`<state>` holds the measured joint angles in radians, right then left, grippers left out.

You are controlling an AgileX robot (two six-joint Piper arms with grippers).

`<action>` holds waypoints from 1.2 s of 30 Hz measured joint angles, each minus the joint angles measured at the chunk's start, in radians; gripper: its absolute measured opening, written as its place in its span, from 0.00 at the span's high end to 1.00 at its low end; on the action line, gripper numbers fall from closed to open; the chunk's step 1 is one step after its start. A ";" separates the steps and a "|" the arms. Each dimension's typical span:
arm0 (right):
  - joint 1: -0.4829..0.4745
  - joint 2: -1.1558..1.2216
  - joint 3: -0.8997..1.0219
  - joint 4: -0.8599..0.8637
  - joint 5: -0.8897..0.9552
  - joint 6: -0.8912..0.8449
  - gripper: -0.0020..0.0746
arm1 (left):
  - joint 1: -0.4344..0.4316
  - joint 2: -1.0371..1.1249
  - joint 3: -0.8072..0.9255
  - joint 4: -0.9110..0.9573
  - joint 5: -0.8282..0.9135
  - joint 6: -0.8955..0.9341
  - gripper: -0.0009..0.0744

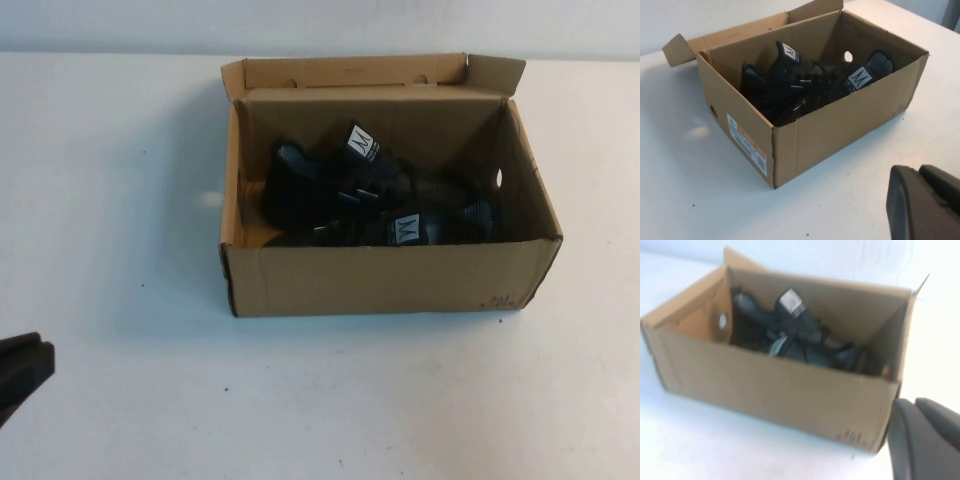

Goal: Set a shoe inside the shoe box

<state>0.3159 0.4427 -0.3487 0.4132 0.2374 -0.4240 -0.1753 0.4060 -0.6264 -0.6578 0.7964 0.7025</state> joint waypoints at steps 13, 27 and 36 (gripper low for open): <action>0.000 0.000 0.002 0.004 0.156 0.000 0.99 | 0.000 0.000 0.002 -0.002 -0.003 -0.004 0.99; 0.000 0.000 0.002 0.004 0.187 0.000 0.99 | 0.000 -0.270 0.295 0.315 -0.425 -0.293 0.99; 0.000 0.000 0.002 0.006 0.187 0.000 0.99 | 0.000 -0.412 0.577 0.649 -0.563 -0.655 0.99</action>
<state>0.3159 0.4427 -0.3470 0.4191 0.4240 -0.4240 -0.1753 -0.0059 -0.0491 -0.0086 0.2331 0.0478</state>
